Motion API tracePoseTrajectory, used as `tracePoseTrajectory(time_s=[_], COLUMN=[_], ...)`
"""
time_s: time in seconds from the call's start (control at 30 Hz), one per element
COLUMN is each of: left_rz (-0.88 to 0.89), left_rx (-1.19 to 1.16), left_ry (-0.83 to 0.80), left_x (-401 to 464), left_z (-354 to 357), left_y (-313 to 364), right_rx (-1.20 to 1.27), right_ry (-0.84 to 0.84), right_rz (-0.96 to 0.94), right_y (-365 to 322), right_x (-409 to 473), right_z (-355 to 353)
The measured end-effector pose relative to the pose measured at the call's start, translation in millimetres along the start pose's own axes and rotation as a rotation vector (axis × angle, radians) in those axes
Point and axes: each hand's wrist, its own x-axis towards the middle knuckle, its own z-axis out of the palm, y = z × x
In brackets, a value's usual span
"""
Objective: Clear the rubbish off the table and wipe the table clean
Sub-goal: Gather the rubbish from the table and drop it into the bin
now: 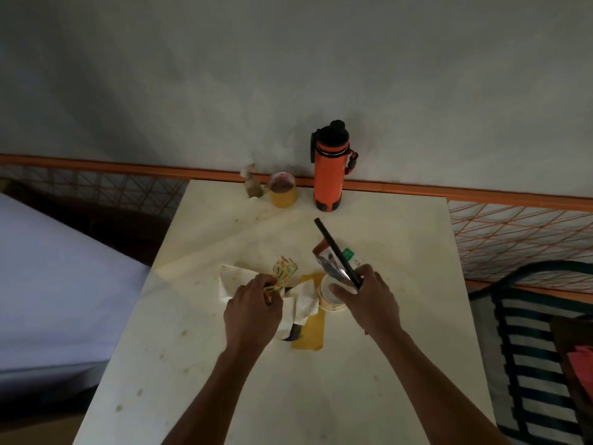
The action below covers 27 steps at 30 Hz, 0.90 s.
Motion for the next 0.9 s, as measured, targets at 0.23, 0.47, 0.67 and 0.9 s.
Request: tracePoseTrajectory(time_s=[0.23, 0.47, 0.67, 0.9], left_rz=[-0.107, -0.130, -0.136, -0.069], left_rx=[-0.069, -0.117, -0.148, -0.200], left_ry=[-0.032, -0.054, -0.131, -0.238], left_x=[-30.4, -67.9, -95.1, -119.9], left_z=[-5.0, -5.1, -3.4, -3.8], left_y=[-25.5, -34.4, -42.6, -56.0], right_rx=[-0.289, -0.295, -0.179, -0.075], right_ry=[-0.114, -0.054, 0.009, 0.031], right_rz=[-0.047, -0.052, 0.045, 0.085], right_y=[-6.6, 2.2, 13.7, 32.0], right_x=[6.5, -2.0, -32.6, -95.9], right_z=[21.0, 28.9, 15.6, 1.5])
